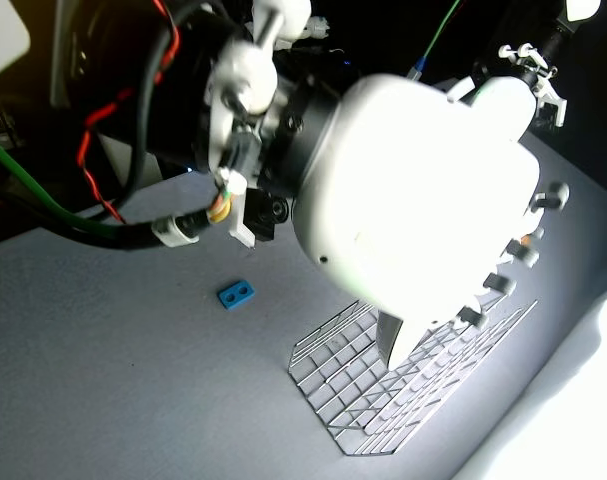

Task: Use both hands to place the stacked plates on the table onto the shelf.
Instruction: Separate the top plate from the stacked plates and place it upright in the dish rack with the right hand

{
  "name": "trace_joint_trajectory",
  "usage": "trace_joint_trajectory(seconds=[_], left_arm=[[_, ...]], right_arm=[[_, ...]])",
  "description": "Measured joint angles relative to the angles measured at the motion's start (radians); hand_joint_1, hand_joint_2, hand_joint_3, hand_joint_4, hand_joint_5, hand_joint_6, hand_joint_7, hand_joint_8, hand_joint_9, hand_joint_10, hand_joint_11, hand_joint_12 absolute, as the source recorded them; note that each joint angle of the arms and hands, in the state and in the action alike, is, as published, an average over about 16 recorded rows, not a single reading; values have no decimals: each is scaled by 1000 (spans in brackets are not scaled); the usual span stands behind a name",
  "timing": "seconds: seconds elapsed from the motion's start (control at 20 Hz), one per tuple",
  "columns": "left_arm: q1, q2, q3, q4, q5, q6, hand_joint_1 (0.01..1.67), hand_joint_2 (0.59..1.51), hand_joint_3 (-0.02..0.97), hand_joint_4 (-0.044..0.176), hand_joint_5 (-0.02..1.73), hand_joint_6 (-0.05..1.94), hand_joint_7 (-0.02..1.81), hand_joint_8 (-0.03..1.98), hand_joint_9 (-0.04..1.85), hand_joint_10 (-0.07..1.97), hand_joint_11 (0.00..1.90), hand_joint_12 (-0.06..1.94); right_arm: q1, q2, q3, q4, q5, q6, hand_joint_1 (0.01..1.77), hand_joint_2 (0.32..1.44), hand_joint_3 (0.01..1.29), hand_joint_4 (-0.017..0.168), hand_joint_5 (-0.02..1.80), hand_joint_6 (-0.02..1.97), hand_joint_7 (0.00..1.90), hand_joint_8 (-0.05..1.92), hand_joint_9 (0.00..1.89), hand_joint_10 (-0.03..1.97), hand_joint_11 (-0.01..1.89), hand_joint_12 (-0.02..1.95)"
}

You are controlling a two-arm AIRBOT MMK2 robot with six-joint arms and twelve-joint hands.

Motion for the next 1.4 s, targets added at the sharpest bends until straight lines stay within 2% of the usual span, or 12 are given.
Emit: trace_joint_trajectory(seconds=[0.55,1.4], left_arm=[[19,-18,7,7,10,4,14,1149,18,1,60,8,25,1,20,2,14,8],[35,-41,28,15,23,10,14,1144,18,1,57,7,18,0,19,2,13,8]], right_arm=[[-56,-88,132,161,-52,-7,1384,1016,14,-9,860,952,991,957,1014,1067,868,1170],[-191,-180,244,190,37,-19,1384,1056,14,-9,758,1033,956,1031,984,1085,867,1152]])
